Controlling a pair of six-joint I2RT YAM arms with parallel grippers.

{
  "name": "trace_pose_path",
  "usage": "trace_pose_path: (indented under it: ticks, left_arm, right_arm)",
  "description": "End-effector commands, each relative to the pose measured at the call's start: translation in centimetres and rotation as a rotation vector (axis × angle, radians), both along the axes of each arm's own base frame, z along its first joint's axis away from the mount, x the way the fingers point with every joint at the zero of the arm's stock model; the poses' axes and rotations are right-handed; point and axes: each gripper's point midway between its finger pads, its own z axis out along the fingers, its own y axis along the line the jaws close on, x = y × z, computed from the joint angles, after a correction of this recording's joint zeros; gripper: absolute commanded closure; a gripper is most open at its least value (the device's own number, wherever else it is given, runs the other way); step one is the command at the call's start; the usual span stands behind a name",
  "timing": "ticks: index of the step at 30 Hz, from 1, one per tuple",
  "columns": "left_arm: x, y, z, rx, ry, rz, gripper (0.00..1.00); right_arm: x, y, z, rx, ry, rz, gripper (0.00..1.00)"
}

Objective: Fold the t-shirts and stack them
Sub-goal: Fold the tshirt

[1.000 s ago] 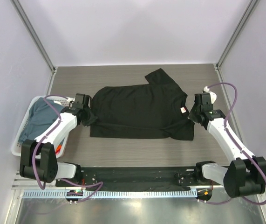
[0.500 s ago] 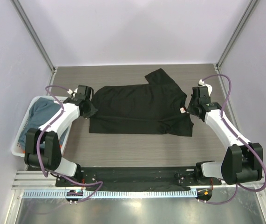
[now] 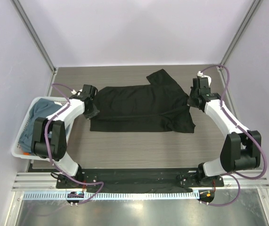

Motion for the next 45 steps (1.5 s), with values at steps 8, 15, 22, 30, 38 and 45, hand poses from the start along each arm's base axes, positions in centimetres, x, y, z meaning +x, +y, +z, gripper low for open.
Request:
trace_pose_path:
  ticks: [8,15,22,30,38,45]
  left_arm:
    - [2.0,1.6,1.2,0.084,-0.025,0.024,1.0]
    - [2.3,3.0,1.7,0.168,0.008,0.03,1.0]
    - [2.8,3.2,1.1,0.203,0.071,0.016,0.88]
    - [3.4,0.7,5.8,0.254,0.002,-0.13,0.59]
    - [0.7,-7.0,4.7,-0.029,-0.036,-0.291,0.53]
    - [-1.3,-7.7,-1.0,-0.08,0.084,-0.275,0.52]
  right_arm:
    - [3.7,1.1,2.1,-0.017,-0.018,0.094,0.97]
    - [5.0,2.5,1.3,0.034,0.016,0.153,0.96]
    - [6.4,2.5,0.5,0.018,0.045,0.154,0.88]
    - [3.9,1.8,0.2,0.072,0.222,-0.006,0.6]
    - [-1.0,1.9,-1.3,0.152,0.254,-0.101,0.56]
    - [-5.3,1.2,-4.5,0.162,0.314,-0.2,0.55]
